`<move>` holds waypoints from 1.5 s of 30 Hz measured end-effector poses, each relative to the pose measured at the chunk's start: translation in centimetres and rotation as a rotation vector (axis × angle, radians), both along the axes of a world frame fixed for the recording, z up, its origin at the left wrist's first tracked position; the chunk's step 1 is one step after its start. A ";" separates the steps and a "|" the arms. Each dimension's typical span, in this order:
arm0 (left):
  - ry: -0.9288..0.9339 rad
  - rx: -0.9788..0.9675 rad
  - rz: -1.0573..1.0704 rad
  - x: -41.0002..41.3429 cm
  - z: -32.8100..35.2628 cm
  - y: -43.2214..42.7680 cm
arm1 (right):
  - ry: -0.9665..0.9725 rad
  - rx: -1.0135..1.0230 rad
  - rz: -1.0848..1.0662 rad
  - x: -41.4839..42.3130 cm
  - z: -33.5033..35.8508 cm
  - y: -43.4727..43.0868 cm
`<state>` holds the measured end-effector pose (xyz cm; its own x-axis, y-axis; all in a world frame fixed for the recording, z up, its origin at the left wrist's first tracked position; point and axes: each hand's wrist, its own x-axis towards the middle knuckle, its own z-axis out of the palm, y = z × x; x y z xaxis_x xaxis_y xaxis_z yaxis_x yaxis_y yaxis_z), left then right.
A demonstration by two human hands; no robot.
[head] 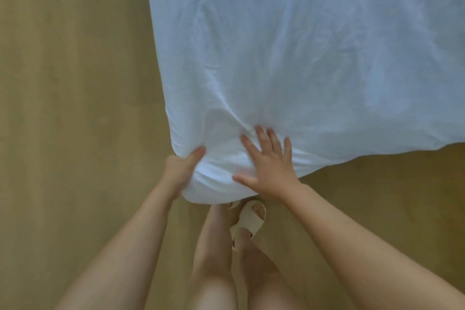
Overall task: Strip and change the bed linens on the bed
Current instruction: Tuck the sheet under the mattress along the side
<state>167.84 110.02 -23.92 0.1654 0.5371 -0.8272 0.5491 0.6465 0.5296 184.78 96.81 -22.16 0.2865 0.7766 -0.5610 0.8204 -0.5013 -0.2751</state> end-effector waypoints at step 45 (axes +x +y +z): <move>-0.120 1.137 -1.681 54.5 6.2 72.2 | -0.334 0.628 -1.471 43.3 4.4 66.9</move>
